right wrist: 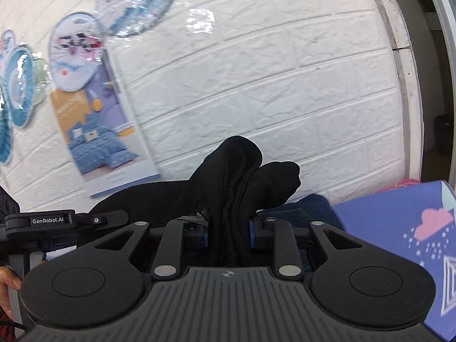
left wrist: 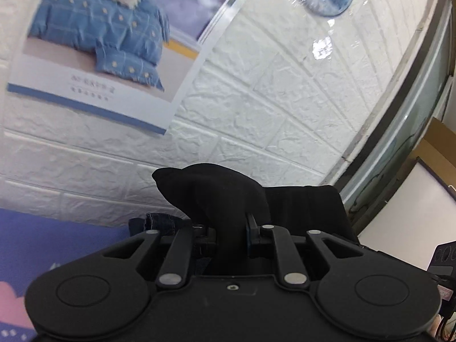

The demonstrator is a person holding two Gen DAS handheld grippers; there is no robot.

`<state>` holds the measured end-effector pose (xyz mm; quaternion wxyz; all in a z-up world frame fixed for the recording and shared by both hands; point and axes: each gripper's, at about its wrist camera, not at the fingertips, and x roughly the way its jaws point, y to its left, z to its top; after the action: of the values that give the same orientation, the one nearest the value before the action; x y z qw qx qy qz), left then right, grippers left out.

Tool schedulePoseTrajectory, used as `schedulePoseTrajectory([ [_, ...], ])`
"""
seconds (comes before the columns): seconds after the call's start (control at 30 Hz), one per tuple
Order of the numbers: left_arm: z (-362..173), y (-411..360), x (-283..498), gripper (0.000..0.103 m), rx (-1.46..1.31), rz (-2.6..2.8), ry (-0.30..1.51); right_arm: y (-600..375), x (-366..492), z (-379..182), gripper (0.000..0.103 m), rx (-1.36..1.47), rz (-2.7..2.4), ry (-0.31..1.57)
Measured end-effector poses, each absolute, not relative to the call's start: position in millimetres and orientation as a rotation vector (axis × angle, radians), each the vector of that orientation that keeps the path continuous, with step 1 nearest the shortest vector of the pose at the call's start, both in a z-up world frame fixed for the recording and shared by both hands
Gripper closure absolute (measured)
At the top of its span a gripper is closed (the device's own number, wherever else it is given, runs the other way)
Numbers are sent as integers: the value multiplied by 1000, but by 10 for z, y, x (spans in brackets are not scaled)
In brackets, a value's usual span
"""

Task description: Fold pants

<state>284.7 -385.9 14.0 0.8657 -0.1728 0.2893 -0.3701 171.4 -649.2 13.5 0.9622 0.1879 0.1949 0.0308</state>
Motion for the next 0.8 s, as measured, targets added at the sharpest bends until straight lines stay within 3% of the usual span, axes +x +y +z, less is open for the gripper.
schedulePoseTrajectory([
  [0.17, -166, -4079, 3109, 103, -329, -745, 646, -6723, 1996, -181, 58, 374, 18, 422],
  [0.23, -340, -4102, 3206, 103, -279, -694, 691, -6767, 2062, -387, 36, 359, -78, 455],
  [0.27, -415, -4060, 3247, 94, -281, -665, 713, -6792, 2071, -478, 29, 372, -133, 477],
  [0.3, -466, -3974, 3270, 95, -302, -645, 721, -6813, 2042, -540, 14, 379, -177, 482],
  [0.33, -479, -3880, 3282, 95, -327, -641, 723, -6822, 1980, -567, 8, 377, -194, 462],
  [0.43, -348, -3702, 3258, 96, -360, -633, 677, -6766, 1785, -458, 7, 318, -209, 374],
  [0.53, -115, -3764, 3138, 96, -311, -666, 599, -6615, 1734, -248, 12, 227, -179, 314],
  [0.57, -62, -3827, 3096, 96, -293, -689, 580, -6571, 1756, -198, 17, 210, -151, 310],
  [0.63, -7, -4015, 3018, 96, -230, -719, 539, -6453, 1837, -142, 47, 171, -94, 315],
  [0.8, -137, -4374, 3033, 97, -122, -726, 532, -6293, 2236, -284, 61, 82, -71, 376],
])
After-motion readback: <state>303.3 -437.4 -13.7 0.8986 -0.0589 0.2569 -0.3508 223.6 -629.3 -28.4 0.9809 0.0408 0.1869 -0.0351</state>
